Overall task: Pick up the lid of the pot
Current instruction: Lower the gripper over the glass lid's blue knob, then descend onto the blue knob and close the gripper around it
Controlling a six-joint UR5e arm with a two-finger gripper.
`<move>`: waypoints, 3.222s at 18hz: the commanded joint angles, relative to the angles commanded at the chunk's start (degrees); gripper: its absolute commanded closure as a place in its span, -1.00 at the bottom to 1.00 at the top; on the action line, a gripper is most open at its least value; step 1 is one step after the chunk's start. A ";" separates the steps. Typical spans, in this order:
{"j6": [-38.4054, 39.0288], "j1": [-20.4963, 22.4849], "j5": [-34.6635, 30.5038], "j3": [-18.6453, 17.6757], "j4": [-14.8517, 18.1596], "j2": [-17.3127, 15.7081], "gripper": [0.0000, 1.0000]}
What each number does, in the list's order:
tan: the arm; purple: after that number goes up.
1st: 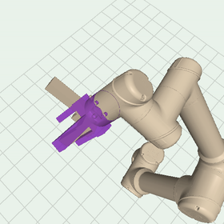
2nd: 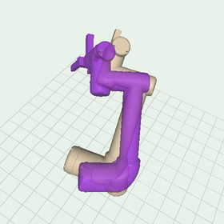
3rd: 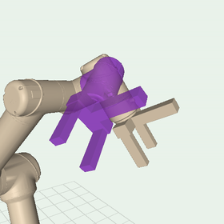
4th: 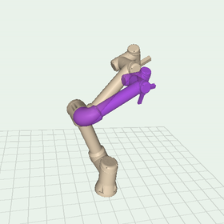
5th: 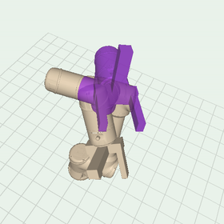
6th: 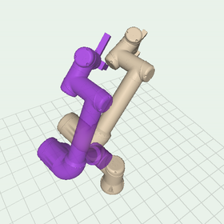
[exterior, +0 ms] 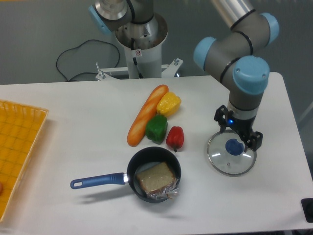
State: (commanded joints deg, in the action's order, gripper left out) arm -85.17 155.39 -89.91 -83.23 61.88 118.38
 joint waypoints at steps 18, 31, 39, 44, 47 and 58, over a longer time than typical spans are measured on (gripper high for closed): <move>1.24 5.27 1.85 3.96 8.26 4.14 -1.00; 1.24 4.92 2.20 -0.43 5.36 3.96 -1.00; 1.33 4.66 2.99 -2.46 2.28 4.14 -1.00; 1.50 4.40 3.08 -2.72 1.49 4.57 -1.00; 1.77 4.04 3.08 -2.72 1.41 4.66 -1.00; 1.68 3.96 3.08 -3.43 -0.09 5.46 -1.00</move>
State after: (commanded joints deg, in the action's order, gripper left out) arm -83.50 159.35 -86.84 -86.66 61.79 123.84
